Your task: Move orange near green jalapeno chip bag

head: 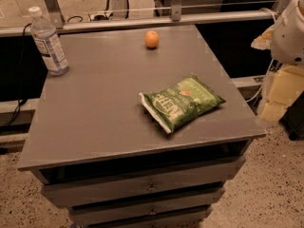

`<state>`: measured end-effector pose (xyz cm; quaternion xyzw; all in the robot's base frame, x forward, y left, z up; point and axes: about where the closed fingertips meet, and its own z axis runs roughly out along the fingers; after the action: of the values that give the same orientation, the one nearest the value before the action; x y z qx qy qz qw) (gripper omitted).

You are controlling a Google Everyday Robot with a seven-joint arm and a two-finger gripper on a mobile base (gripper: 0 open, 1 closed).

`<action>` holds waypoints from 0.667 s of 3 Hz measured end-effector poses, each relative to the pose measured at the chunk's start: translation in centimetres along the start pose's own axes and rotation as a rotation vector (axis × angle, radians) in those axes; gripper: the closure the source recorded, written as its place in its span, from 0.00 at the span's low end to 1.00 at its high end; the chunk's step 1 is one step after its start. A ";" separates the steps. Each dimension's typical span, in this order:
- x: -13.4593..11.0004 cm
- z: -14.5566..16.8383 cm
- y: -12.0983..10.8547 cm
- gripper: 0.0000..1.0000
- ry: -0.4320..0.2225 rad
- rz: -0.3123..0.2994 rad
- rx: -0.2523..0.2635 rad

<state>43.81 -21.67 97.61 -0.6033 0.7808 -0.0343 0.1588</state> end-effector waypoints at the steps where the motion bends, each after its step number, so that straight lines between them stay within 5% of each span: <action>1: 0.0 0.0 0.0 0.00 0.000 0.000 0.000; 2: -0.7 1.9 -1.7 0.00 -0.068 -0.004 0.010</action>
Offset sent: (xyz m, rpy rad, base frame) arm 0.0744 0.0140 -0.0416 0.1932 -0.0744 0.0604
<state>46.14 -21.17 96.40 -0.6051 0.7734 -0.0181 0.1880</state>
